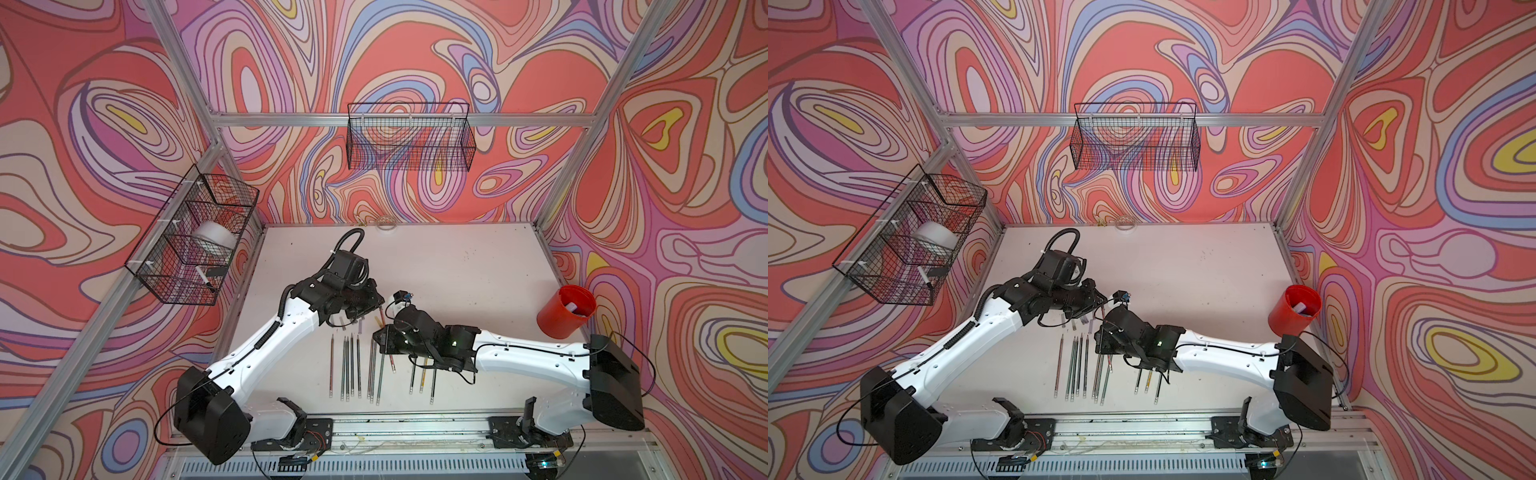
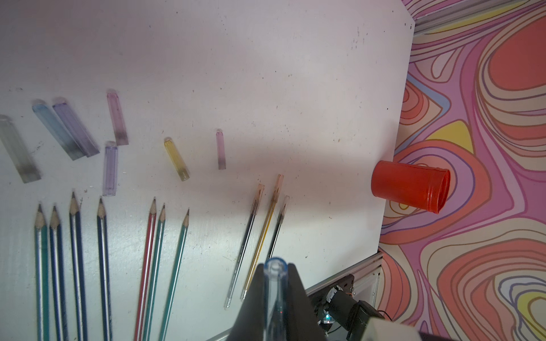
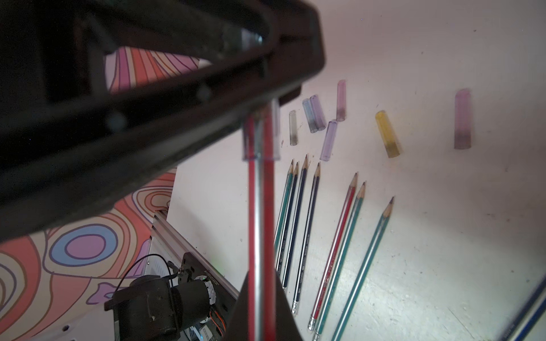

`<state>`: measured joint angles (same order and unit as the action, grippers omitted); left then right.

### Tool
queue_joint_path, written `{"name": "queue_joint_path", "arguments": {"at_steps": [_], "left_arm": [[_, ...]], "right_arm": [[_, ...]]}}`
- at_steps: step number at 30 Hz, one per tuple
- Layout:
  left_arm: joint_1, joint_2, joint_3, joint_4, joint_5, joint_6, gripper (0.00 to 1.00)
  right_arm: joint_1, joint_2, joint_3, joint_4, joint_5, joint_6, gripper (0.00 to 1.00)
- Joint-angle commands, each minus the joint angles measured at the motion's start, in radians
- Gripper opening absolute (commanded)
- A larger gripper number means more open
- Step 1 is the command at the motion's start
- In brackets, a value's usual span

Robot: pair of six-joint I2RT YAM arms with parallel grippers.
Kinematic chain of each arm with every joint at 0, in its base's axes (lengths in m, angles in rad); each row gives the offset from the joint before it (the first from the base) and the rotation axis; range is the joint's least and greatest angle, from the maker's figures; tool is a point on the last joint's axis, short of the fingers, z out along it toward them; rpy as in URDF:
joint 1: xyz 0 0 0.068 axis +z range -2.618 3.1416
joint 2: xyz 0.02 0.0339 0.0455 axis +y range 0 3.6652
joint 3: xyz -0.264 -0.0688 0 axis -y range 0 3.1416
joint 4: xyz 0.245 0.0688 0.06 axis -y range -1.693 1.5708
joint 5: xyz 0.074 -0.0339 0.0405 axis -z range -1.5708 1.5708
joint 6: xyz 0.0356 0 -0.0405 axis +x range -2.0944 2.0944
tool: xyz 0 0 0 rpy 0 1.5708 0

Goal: Remove the protective cover of the pencils
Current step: Remove the protective sleeve from the pencil, then place the pencil at the center of the board, then place the protective sleeve at the center of the board.

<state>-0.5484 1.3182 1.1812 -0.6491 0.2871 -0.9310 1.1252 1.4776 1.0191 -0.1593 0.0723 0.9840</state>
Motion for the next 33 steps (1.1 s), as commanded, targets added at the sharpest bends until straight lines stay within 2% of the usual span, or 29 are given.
{"name": "queue_joint_path", "arguments": {"at_steps": [1, 7, 12, 19, 23, 29, 33], "left_arm": [[0.01, 0.013, 0.052, -0.009, -0.135, 0.015, 0.05], [0.01, 0.038, 0.134, -0.063, -0.189, 0.021, 0.04], [0.01, 0.031, 0.083, -0.026, -0.214, 0.007, 0.04], [0.01, 0.094, 0.104, -0.045, -0.238, 0.027, 0.03], [0.01, 0.147, 0.104, -0.032, -0.209, 0.034, 0.03], [0.009, 0.225, 0.087, -0.026, -0.188, 0.045, 0.03], [0.009, 0.279, 0.089, -0.054, -0.215, 0.054, 0.04]], "right_arm": [[0.011, -0.039, -0.016, -0.016, -0.013, -0.005, 0.0], [0.027, -0.08, -0.041, -0.032, -0.001, 0.014, 0.0], [0.056, -0.108, -0.057, -0.133, 0.049, 0.051, 0.0], [0.059, -0.124, -0.124, -0.157, 0.065, 0.132, 0.0], [0.059, -0.045, -0.085, -0.251, 0.099, 0.201, 0.0], [0.059, 0.192, 0.047, -0.326, 0.019, 0.201, 0.0], [0.059, 0.259, 0.05, -0.322, -0.005, 0.229, 0.0]]}}
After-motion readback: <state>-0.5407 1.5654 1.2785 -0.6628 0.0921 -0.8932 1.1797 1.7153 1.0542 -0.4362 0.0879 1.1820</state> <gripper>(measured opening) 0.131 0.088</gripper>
